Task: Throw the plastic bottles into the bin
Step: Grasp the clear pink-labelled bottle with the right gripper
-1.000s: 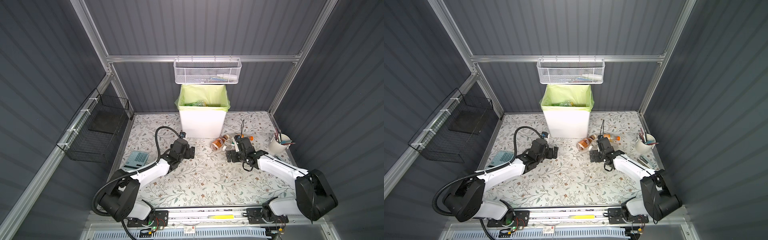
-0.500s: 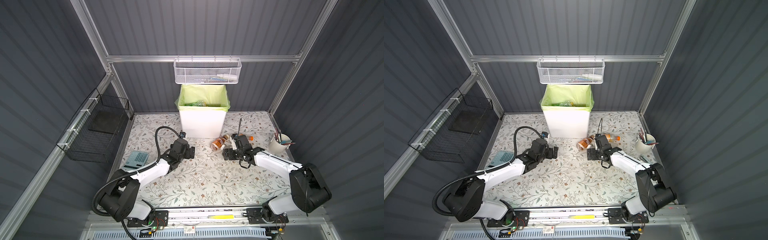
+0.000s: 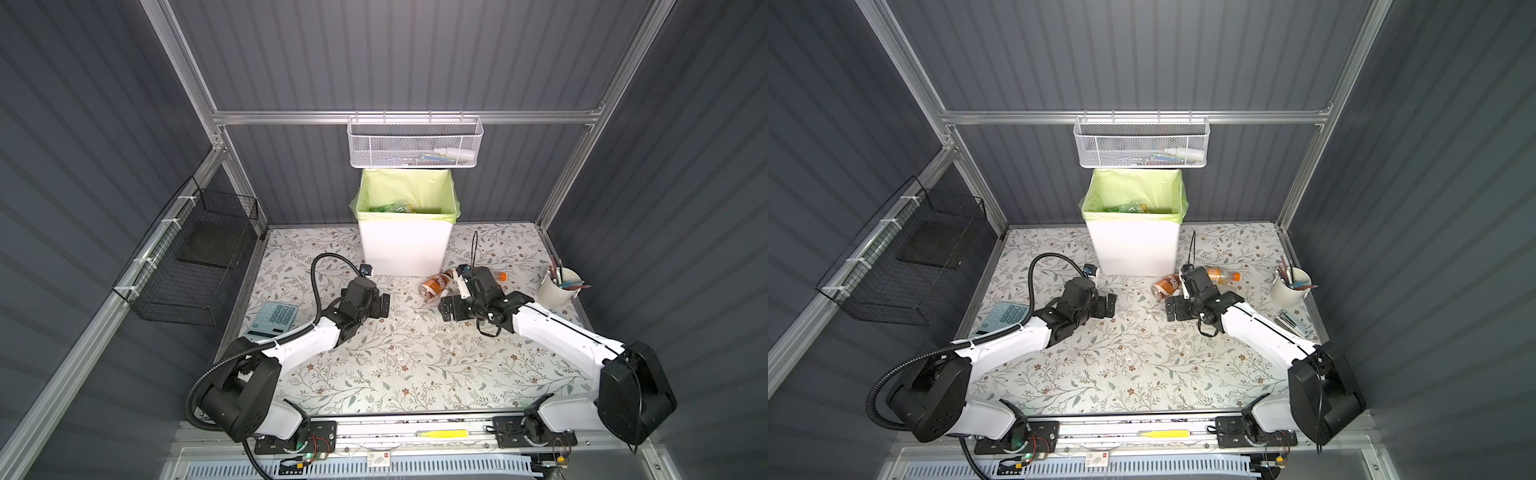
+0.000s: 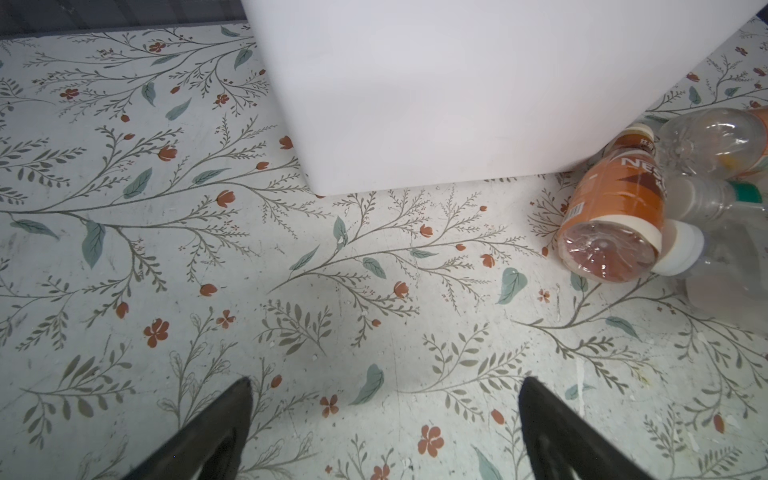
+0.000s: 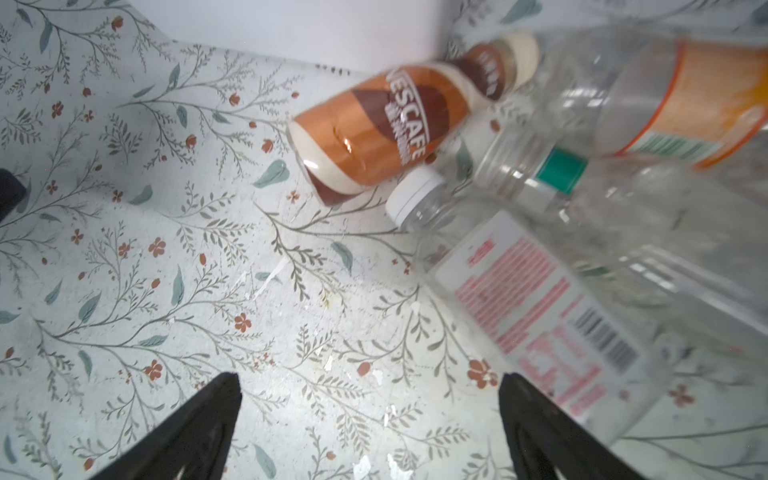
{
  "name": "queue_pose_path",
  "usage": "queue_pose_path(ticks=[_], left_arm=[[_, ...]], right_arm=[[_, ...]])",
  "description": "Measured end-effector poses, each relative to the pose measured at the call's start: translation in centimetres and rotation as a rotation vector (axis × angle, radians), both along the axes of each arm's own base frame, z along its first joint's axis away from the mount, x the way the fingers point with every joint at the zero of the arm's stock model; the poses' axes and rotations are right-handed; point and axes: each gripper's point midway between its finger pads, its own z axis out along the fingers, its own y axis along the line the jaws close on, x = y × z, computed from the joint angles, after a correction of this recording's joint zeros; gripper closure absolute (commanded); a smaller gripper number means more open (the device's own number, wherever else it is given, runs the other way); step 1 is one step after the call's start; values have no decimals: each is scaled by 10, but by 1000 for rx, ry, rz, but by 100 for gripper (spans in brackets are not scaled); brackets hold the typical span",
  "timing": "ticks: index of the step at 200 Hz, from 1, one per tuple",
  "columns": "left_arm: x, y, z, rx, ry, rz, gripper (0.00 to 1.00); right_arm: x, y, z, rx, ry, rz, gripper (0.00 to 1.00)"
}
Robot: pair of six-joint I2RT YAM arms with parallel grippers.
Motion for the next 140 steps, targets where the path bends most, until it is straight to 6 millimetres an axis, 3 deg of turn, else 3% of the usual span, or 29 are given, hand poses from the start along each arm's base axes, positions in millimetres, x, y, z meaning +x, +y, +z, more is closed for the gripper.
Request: queue_pose_path(ticks=[20, 42, 80, 140], left_arm=[[0, 0, 0, -1, 0, 0, 0], [-1, 0, -1, -1, 3, -2, 0], [-3, 2, -6, 6, 12, -3, 0], [-4, 2, -7, 2, 12, 0, 0]], right_arm=[[13, -7, 3, -68, -13, 4, 1], [23, -19, -16, -157, 33, 6, 1], [26, -38, -49, -248, 128, 11, 1], [30, -46, -69, -287, 188, 39, 1]])
